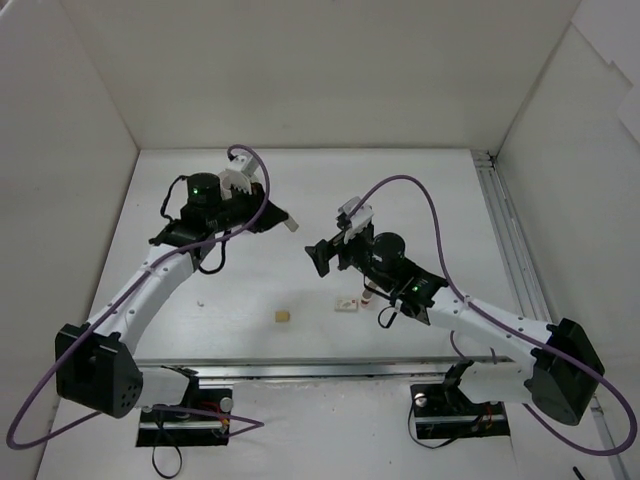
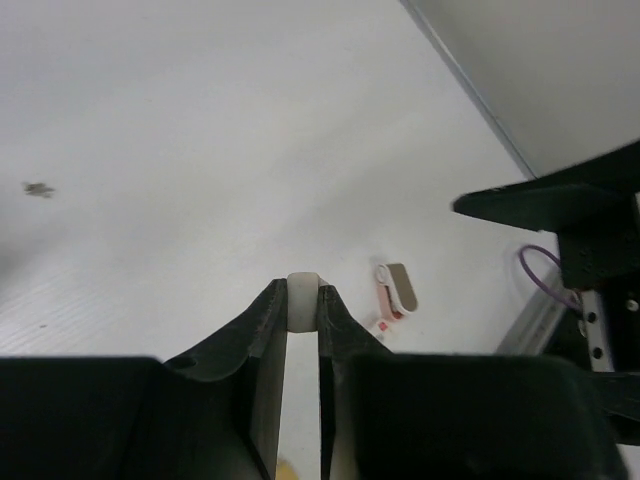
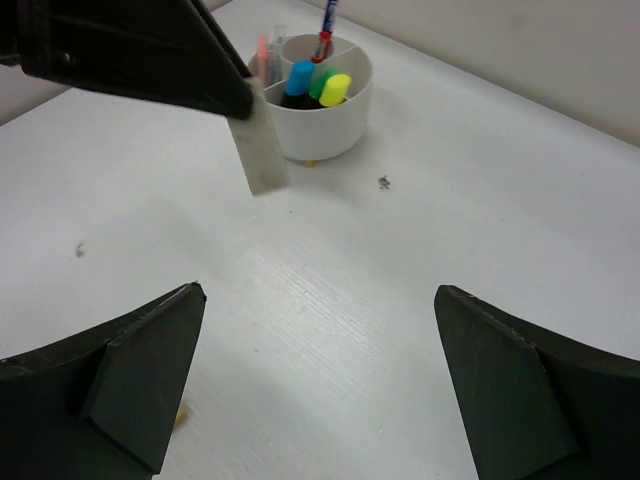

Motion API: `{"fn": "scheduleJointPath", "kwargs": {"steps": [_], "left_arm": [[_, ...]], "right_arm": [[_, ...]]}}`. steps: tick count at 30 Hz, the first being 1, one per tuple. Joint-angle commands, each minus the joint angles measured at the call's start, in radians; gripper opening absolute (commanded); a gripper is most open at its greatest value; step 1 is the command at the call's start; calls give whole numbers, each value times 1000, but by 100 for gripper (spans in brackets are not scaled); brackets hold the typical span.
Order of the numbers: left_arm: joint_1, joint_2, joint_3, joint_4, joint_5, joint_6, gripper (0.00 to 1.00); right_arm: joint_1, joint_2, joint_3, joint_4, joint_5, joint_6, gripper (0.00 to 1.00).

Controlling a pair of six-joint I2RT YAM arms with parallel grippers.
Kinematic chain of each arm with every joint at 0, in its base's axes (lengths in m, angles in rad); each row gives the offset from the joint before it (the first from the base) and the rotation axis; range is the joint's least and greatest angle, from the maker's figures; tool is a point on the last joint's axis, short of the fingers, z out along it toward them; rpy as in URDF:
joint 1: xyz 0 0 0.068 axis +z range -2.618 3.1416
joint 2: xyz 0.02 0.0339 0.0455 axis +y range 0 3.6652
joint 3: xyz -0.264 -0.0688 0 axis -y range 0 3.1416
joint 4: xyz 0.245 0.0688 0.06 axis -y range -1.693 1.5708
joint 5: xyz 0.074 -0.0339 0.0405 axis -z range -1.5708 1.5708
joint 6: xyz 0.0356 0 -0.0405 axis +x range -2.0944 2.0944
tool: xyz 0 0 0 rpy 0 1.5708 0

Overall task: Sort the stationery into containers
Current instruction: Place the stationery in the storage box.

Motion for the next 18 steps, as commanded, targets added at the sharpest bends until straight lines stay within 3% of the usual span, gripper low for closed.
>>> {"fn": "scheduleJointPath", "kwargs": {"steps": [1, 8, 14, 18], "left_arm": [[50, 28, 129, -50, -80, 47, 0], [72, 287, 473, -273, -397, 204, 0], [96, 577, 899, -440, -574, 263, 0], [96, 725, 1077, -522, -654, 280, 0]], "right_arm": [[-32, -12, 59, 75, 116, 50, 98], [-122, 21, 103, -136, 156, 96, 98], [-164, 35, 105, -250, 197, 121, 98], [-190, 52, 105, -292, 199, 135, 98]]}}
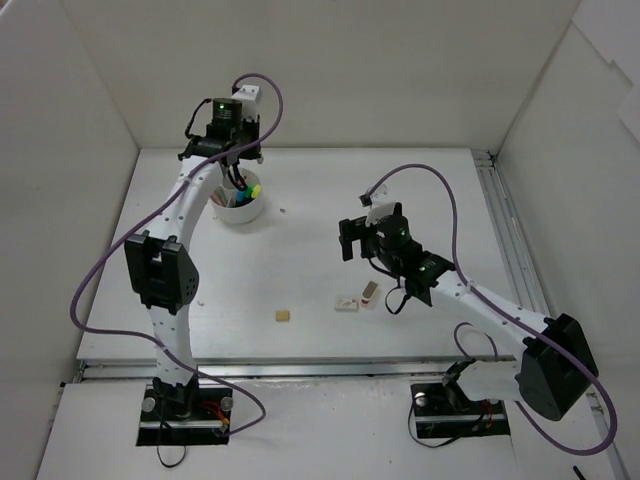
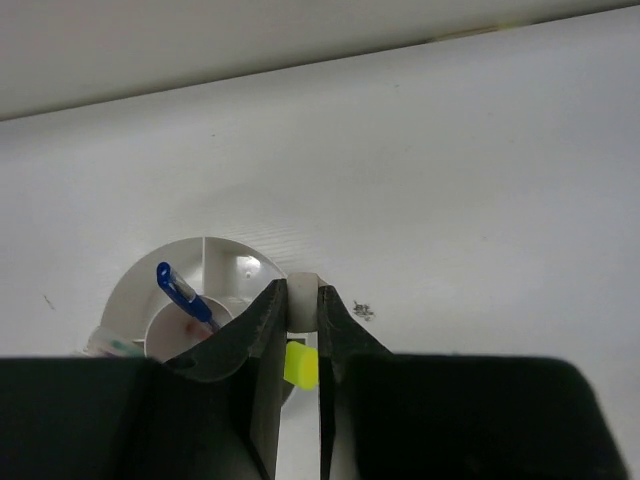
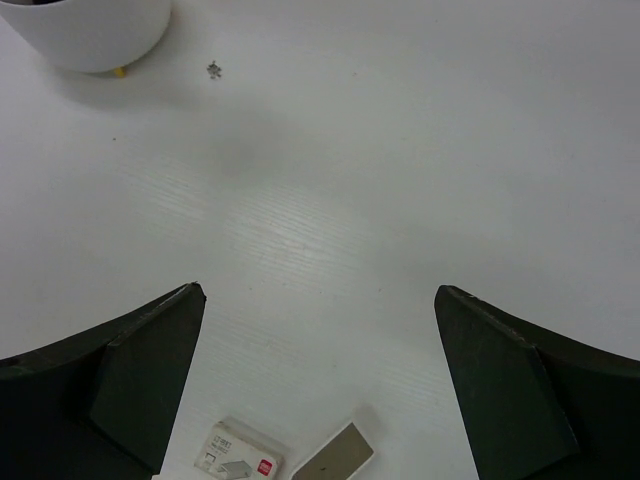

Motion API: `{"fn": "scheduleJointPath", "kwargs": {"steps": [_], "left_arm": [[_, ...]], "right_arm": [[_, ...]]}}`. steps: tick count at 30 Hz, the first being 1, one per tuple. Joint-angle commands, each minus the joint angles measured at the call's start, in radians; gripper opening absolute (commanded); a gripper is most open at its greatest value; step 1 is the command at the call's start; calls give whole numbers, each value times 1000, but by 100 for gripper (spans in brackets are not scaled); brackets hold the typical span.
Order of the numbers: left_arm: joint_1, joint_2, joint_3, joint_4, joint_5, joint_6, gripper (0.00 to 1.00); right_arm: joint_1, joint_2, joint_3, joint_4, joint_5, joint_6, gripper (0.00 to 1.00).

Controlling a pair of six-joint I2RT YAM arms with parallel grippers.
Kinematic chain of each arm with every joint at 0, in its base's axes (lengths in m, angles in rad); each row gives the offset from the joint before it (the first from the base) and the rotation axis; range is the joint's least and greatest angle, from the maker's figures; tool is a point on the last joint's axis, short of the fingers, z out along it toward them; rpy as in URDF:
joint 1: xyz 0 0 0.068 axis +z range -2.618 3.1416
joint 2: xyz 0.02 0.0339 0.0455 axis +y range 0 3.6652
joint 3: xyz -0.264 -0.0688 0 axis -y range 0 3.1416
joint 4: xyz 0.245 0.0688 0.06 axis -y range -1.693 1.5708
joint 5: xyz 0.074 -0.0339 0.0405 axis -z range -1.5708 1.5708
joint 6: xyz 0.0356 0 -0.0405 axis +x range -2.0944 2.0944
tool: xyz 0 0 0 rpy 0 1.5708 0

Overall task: Sort the stationery into containers
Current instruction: Place the stationery in the storage box.

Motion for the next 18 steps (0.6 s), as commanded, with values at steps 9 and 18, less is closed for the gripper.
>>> {"fn": "scheduleJointPath", "kwargs": {"steps": [9, 18], "left_arm": [[5, 151, 167, -11, -233, 75, 0], [5, 237, 190, 27, -253, 83, 0]], "right_arm": [[-64, 37, 45, -34, 6, 40, 98], [-90, 74, 51, -36, -25, 58, 98]]}}
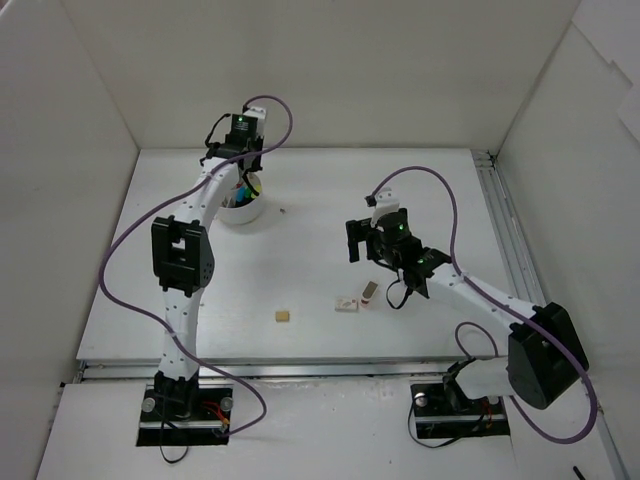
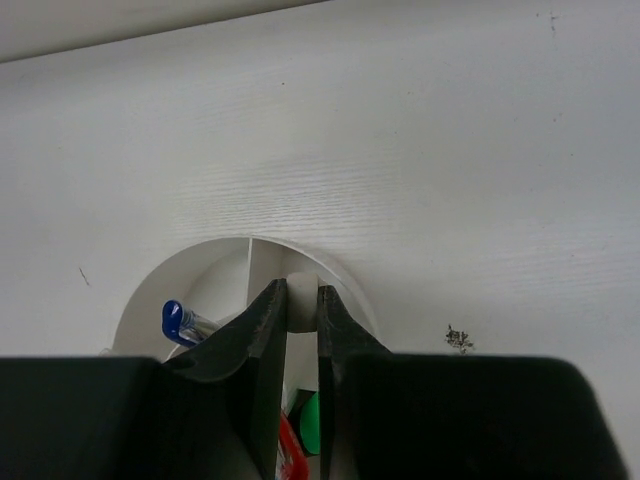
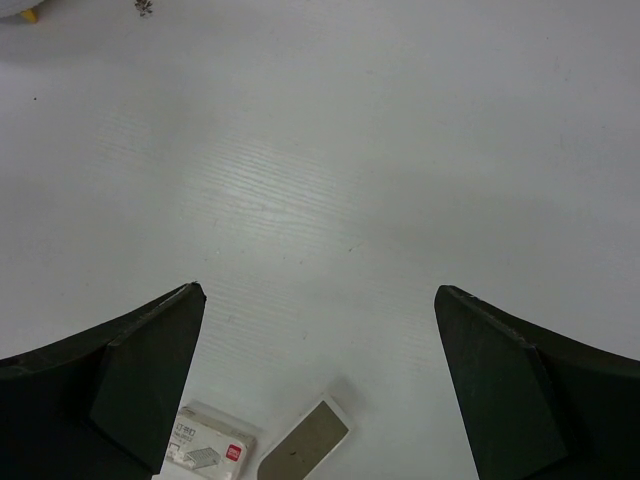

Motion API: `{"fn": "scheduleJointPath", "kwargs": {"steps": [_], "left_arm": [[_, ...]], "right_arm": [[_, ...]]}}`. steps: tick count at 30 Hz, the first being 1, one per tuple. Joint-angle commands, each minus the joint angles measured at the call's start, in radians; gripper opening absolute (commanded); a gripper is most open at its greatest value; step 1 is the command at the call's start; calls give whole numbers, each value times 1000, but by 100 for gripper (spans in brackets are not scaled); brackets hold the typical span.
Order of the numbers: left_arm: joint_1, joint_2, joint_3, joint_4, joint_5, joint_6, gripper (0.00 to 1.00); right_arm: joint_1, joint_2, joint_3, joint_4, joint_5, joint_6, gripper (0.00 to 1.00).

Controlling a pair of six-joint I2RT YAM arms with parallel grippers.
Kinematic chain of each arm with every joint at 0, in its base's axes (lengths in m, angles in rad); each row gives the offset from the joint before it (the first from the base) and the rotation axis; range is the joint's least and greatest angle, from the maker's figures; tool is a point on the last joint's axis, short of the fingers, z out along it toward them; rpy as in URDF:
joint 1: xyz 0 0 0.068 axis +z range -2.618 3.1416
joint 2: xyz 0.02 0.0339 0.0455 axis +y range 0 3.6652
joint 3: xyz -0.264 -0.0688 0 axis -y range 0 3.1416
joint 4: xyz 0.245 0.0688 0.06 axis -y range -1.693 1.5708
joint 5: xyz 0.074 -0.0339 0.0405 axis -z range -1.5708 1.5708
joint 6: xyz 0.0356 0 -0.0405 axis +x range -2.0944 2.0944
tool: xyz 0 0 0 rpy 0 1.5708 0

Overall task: Sort the stationery into containers
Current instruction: Place the stationery in the storage box, then pick up the stationery from the center of the board.

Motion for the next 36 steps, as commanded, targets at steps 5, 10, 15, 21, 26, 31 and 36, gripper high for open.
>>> {"fn": "scheduleJointPath", "kwargs": {"steps": [5, 10, 15, 21, 26, 31, 36], "left_arm": [[2, -20, 23, 87, -20, 21, 0], [2, -17, -7, 78, 7, 9, 0], [12, -17, -27, 63, 7, -10, 0], [12, -25, -53, 35, 27, -22, 1], [12, -62, -74, 38, 47, -19, 28], [12, -117, -109, 44, 101, -16, 41], [12, -178, -160, 54, 129, -22, 45]], "right_arm": [[-22, 36, 63, 42, -20, 16, 98], [-33, 59, 82, 35, -39, 19, 98], [-44, 64, 83, 29, -44, 22, 98], [-47, 50, 79, 25, -53, 30, 98], [-46, 31, 68, 26, -66, 36, 98], [-46, 15, 60, 31, -82, 39, 98], [-45, -7, 48, 37, -108, 30, 98]]}}
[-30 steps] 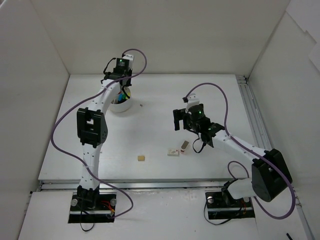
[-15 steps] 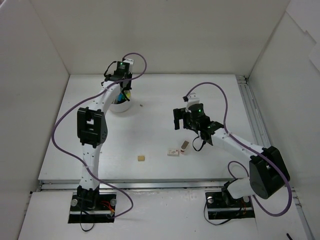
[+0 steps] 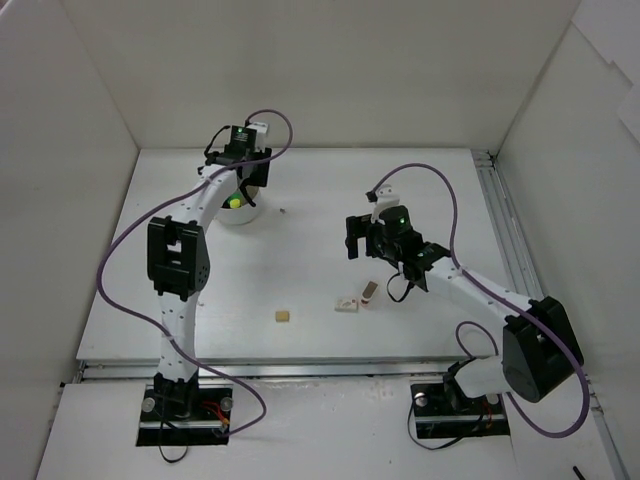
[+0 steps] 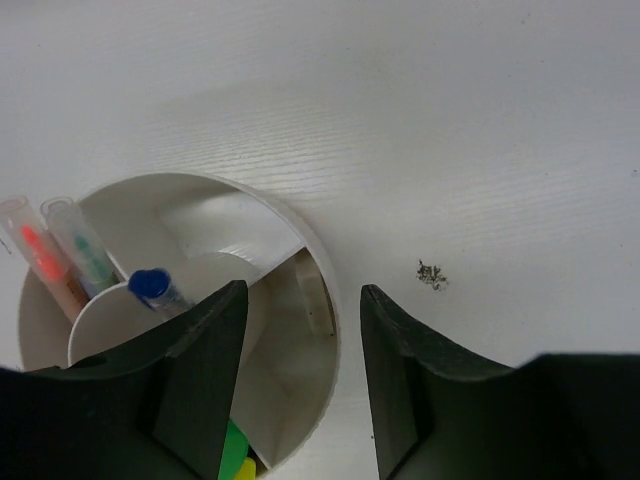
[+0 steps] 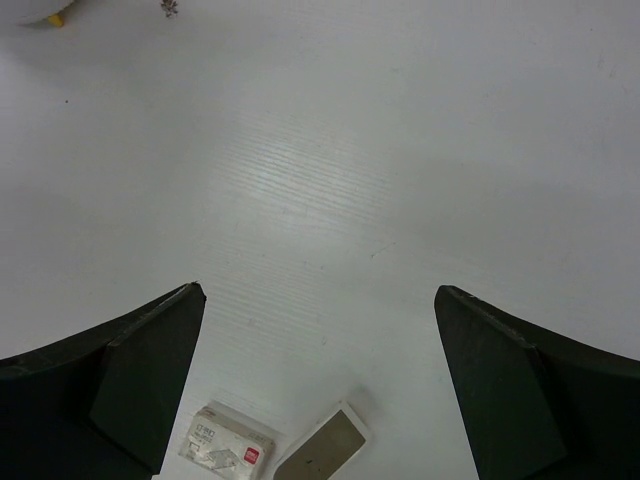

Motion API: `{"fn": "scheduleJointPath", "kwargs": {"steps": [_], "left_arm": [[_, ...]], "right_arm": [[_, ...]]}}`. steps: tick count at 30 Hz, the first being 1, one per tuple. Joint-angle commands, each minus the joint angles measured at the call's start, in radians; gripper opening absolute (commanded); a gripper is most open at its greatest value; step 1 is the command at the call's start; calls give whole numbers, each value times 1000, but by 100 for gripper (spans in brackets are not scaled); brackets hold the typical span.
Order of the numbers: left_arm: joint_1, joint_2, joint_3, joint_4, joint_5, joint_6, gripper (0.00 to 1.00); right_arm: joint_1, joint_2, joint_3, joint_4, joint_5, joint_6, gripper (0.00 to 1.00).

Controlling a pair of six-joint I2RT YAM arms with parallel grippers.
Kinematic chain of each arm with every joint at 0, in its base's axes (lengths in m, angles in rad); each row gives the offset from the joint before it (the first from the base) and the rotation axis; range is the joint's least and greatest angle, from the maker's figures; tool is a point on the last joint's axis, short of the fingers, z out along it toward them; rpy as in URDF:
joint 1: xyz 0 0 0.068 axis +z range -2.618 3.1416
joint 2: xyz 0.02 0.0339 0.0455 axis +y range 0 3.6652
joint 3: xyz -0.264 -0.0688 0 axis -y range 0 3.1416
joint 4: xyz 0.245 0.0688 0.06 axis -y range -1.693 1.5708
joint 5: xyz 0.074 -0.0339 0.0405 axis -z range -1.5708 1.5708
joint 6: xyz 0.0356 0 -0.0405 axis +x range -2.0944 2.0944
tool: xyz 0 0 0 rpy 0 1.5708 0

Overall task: Sort the stationery into containers
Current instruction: Pick up the stationery from the center of the board.

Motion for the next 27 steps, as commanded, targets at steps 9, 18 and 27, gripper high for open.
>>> {"fn": "scheduleJointPath", "kwargs": {"steps": [9, 18, 27], "left_arm": [[8, -324, -168, 56, 79, -26, 49], [-113, -698, -613, 110, 99, -143, 100], [-310, -1013, -1116, 159, 53, -396, 100]], "right_arm": [[80, -52, 26, 1, -45, -51, 98], [256, 52, 71, -68, 76, 17, 98], [235, -91, -84, -111, 223, 235, 98]]}}
